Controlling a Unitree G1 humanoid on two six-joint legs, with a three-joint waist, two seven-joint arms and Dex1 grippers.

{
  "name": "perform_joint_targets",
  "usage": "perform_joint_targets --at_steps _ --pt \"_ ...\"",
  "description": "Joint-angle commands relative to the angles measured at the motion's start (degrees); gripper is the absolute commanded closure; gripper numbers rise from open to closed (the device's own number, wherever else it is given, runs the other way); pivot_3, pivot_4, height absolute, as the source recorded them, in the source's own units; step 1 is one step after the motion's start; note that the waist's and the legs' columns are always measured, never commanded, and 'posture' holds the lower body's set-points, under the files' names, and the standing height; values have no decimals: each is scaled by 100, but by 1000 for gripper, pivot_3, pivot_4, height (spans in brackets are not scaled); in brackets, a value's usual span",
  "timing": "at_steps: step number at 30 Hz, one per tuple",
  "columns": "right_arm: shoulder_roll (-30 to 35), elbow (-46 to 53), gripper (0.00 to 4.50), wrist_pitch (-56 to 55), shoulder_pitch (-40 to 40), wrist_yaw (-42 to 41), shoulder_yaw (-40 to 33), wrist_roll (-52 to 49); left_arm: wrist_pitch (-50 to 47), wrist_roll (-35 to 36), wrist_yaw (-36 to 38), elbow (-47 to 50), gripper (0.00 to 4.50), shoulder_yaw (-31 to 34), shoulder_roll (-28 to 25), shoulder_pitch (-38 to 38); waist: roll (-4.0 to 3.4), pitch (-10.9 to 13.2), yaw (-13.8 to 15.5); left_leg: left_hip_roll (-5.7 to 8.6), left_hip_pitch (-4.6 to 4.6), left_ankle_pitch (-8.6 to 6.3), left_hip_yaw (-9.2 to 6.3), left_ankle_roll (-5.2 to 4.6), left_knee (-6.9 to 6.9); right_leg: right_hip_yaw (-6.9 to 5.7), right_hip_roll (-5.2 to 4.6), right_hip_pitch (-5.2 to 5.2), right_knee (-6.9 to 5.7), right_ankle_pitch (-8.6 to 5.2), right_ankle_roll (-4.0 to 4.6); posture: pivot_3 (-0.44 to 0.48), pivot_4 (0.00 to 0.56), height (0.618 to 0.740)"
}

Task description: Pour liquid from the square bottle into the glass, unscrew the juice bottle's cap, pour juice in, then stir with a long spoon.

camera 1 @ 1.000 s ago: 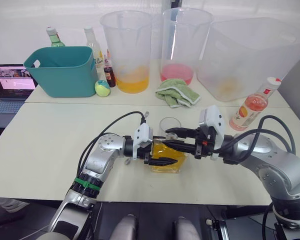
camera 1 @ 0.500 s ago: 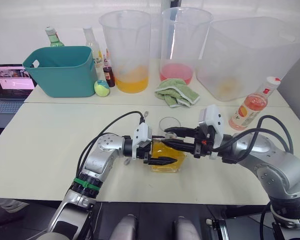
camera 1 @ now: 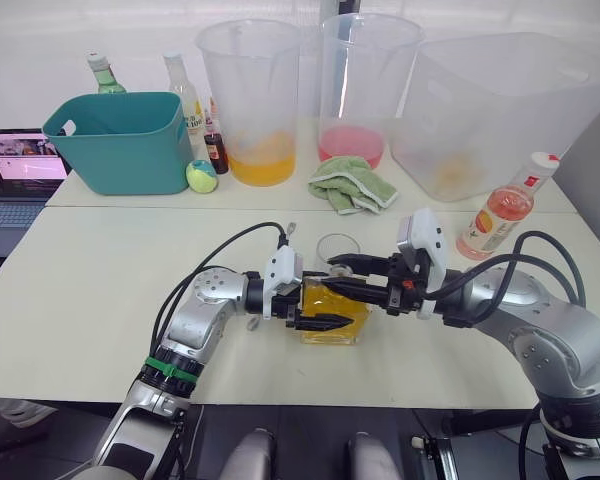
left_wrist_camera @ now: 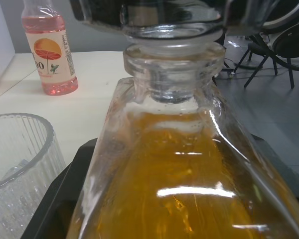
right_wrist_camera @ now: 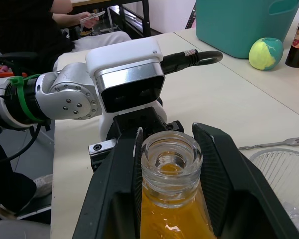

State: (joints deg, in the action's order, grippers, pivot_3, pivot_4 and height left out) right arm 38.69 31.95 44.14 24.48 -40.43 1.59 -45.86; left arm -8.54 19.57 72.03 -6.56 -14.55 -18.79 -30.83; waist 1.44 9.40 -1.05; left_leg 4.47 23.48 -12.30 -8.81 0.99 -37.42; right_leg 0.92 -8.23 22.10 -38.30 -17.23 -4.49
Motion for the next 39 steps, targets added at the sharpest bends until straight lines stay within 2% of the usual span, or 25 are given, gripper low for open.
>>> perform_joint_targets --at_steps 1,9,15,18,20,23,26,29,34,39 --pt "-39 258 3431 -270 376 319 -912 -282 16 -176 193 32 1683 -303 -119 228 0 0 0 0 0 0 0 0 0 0 0 0 0 0 0 0 150 738" --pt "-157 272 3431 -64 421 666 -1245 -919 45 -200 218 -19 1683 -383 -139 211 0 -12 9 -2 -20 0 0 0 10 2 1 -14 3 0 0 0 150 738" --pt "-9 269 3431 -103 464 673 -1330 -928 17 -198 203 -45 1683 -398 -122 159 -3 -14 4 -6 -26 -1 6 -1 20 3 2 -19 12 0 0 0 150 738" --pt "210 210 3431 -199 176 651 -1531 -694 -4 -189 192 -58 1683 -394 -123 120 -2 -14 18 -5 -25 -1 5 -1 21 3 2 -19 14 0 0 0 150 738" --pt "353 140 3431 -295 -211 670 -1789 -496 -4 -183 193 -67 1683 -385 -135 101 -2 -14 33 -4 -24 -1 4 -2 20 1 2 -20 17 0 0 0 150 738" --pt "386 -85 3431 -622 -1221 727 -2133 102 1 -164 168 -79 1683 -358 -133 64 -2 -15 31 -4 -23 -2 5 -4 20 0 2 -22 20 0 0 0 150 738" --pt "237 -480 3431 -1180 -2093 912 -2146 981 -4 -149 115 -92 1683 -327 -101 9 -2 -15 25 -5 -28 -2 9 -4 20 0 2 -26 19 0 0 0 150 738" --pt "-158 -1081 3431 -1862 -2574 1311 -2203 1725 -71 -123 56 -89 1683 -301 -65 -14 -8 -18 19 -4 -32 -2 14 -4 19 5 1 -27 14 0 0 0 150 738" --pt "-612 -1962 3431 -2716 -2812 1627 -2192 2458 -106 -99 50 -18 1683 -288 -82 20 -12 -20 10 -5 -37 -2 16 -3 19 10 2 -30 13 0 0 0 150 738" --pt "-846 -2786 3431 -3188 -2704 1660 -2218 2681 -137 -59 69 83 1683 -253 -143 76 -14 -21 4 -5 -44 -2 16 -3 21 10 2 -39 16 0 0 0 150 738"
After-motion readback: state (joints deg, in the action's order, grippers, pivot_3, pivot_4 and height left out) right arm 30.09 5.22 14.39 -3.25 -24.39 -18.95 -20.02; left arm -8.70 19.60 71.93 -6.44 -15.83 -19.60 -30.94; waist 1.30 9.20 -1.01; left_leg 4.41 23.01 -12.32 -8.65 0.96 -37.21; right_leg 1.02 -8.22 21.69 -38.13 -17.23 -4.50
